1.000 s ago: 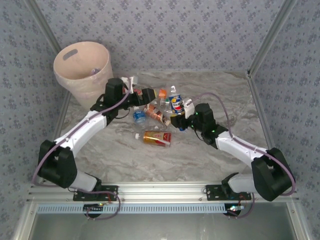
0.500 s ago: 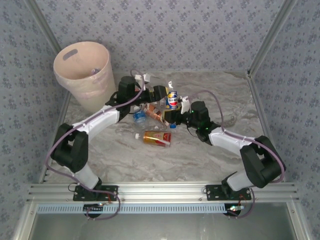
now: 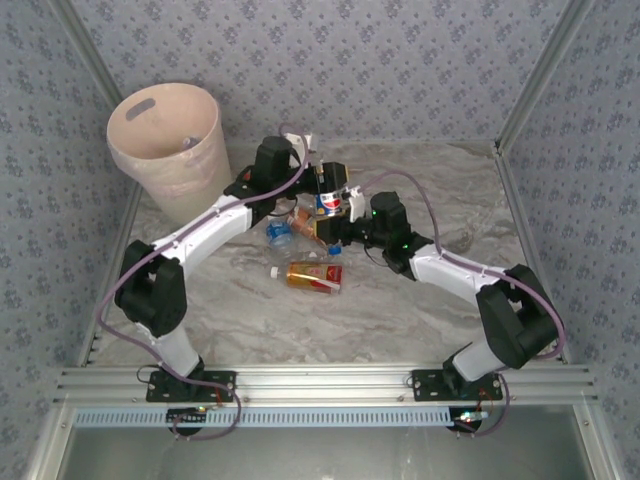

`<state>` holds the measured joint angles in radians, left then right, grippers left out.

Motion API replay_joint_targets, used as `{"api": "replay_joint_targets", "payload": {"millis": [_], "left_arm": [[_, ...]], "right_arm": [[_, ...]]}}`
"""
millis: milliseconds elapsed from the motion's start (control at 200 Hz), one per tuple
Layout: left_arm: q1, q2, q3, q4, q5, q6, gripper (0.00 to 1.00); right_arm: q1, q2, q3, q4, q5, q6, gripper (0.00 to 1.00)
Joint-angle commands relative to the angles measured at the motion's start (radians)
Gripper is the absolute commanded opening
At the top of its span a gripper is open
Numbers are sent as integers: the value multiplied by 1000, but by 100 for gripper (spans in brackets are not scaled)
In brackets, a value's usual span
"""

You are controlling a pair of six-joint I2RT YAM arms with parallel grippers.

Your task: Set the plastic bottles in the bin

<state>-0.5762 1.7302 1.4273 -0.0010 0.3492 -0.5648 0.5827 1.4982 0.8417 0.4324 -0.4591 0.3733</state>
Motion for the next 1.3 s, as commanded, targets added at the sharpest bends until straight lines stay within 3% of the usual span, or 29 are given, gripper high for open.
{"api": "replay_joint_targets", "payload": {"millis": [0, 175, 240, 360, 610, 814, 1079, 1294], "left_arm": [[-1, 24, 34, -67, -45, 27, 70], [9, 16, 44, -60, 11, 17, 57], [20, 8, 42, -37, 36, -2, 54], [43, -7, 37, 12, 85, -36, 52], [118, -90, 94, 18, 88, -1, 51], [159, -202, 99, 1, -45, 91, 51], [199, -310, 115, 18, -225, 221, 51], [277, -403, 79, 192, -325, 333, 52]], "right_arm": [[7, -5, 33, -20, -29, -23, 46], [5, -38, 10, -20, -15, -39, 57], [5, -57, 2, -37, -8, -62, 66], [6, -98, -13, -86, 23, -107, 83], [-4, -253, -113, -90, 115, -178, 100], [-30, -408, -213, -93, 284, -247, 100], [-82, -535, -330, -16, 558, -208, 100], [-124, -562, -357, -59, 648, -149, 100]]}}
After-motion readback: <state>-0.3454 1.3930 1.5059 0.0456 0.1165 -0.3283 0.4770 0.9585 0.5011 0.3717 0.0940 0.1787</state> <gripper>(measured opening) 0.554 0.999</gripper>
